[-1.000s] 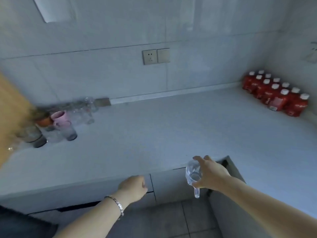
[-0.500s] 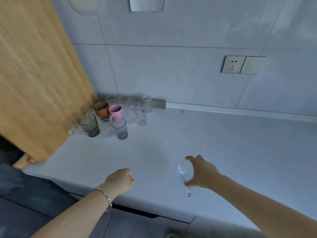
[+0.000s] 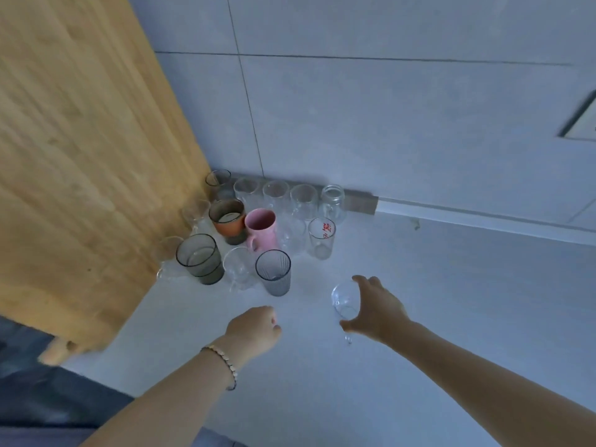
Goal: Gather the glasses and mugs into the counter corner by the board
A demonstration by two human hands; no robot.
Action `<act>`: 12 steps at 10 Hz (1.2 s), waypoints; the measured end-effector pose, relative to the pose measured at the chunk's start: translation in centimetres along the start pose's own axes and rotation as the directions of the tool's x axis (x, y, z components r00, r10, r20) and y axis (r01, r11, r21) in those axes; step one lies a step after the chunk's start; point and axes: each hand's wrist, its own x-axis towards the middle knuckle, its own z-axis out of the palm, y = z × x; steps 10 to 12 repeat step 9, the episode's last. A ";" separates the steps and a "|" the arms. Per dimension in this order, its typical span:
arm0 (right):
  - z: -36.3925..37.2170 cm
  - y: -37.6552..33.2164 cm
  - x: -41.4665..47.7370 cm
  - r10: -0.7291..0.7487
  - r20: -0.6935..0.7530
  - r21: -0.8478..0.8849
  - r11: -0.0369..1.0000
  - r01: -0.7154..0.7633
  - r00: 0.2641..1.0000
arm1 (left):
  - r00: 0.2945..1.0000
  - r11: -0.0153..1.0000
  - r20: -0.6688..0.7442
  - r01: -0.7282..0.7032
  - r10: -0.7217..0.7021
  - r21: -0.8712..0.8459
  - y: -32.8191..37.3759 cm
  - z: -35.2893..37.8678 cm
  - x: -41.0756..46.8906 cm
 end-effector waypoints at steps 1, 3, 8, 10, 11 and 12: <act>1.7 -2.7 3.1 0.047 -0.061 0.024 0.999 -0.045 0.997 | 0.996 0.996 0.047 -0.071 0.069 0.046 -1.9 -1.3 2.7; 4.0 -6.2 8.2 0.204 -0.054 0.042 0.979 -0.201 0.978 | 0.974 0.975 0.149 -0.191 0.173 0.111 -5.2 -4.1 6.3; 1.0 -5.2 6.6 0.315 0.178 -0.059 0.949 -0.309 0.932 | 0.954 0.938 0.128 -0.292 0.272 0.188 -5.3 -9.1 7.1; -2.4 -5.2 5.0 0.309 0.178 -0.141 0.948 -0.287 0.934 | 0.947 0.926 0.083 -0.321 0.310 0.199 -1.7 -12.1 6.4; -2.4 -5.2 5.0 0.309 0.178 -0.141 0.948 -0.287 0.934 | 0.947 0.926 0.083 -0.321 0.310 0.199 -1.7 -12.1 6.4; -2.4 -5.2 5.0 0.309 0.178 -0.141 0.948 -0.287 0.934 | 0.947 0.926 0.083 -0.321 0.310 0.199 -1.7 -12.1 6.4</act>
